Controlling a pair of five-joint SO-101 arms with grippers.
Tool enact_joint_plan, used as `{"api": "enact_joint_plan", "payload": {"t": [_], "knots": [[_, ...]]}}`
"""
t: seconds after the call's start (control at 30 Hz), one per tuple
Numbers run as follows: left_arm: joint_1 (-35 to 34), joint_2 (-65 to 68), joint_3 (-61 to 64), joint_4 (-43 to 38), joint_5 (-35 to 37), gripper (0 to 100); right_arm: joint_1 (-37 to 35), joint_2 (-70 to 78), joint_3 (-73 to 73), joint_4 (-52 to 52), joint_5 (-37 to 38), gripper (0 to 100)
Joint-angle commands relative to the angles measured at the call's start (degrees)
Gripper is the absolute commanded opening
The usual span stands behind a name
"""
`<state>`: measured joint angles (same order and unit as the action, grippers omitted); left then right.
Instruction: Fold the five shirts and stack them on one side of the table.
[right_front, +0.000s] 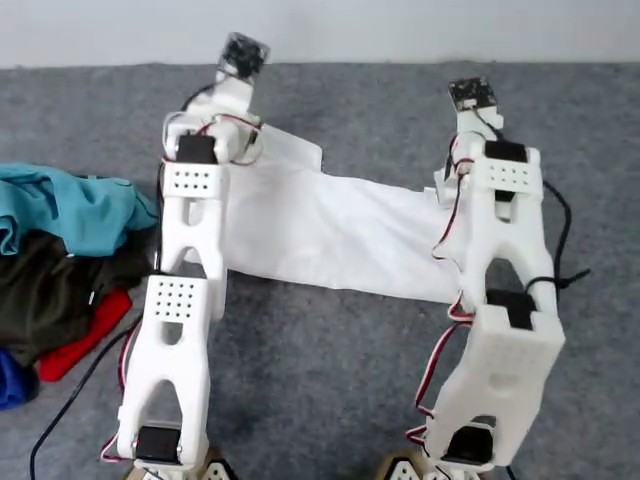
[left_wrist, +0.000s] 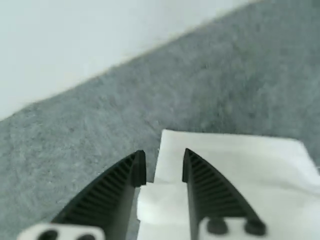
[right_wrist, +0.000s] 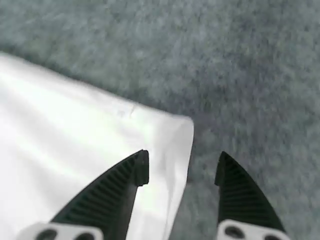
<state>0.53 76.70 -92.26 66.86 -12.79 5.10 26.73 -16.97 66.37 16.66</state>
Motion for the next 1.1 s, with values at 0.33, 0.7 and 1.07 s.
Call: {"api": "enact_joint_plan", "payload": {"t": [0.33, 0.7, 1.07], "knots": [[-6.9, -24.3, 3.2, 34.1, 3.4, 12, 2.7, -9.8, 0.7, 29.1, 3.5, 22.4], [-7.1, -31.6, 44.0, 33.8, 3.1, 12, 2.4, -10.0, 21.3, 17.0, 1.3, 22.3], [-7.1, -31.7, 52.9, 31.6, 3.1, 12, 0.1, -9.5, 29.3, 4.4, -2.0, 9.6]]}}
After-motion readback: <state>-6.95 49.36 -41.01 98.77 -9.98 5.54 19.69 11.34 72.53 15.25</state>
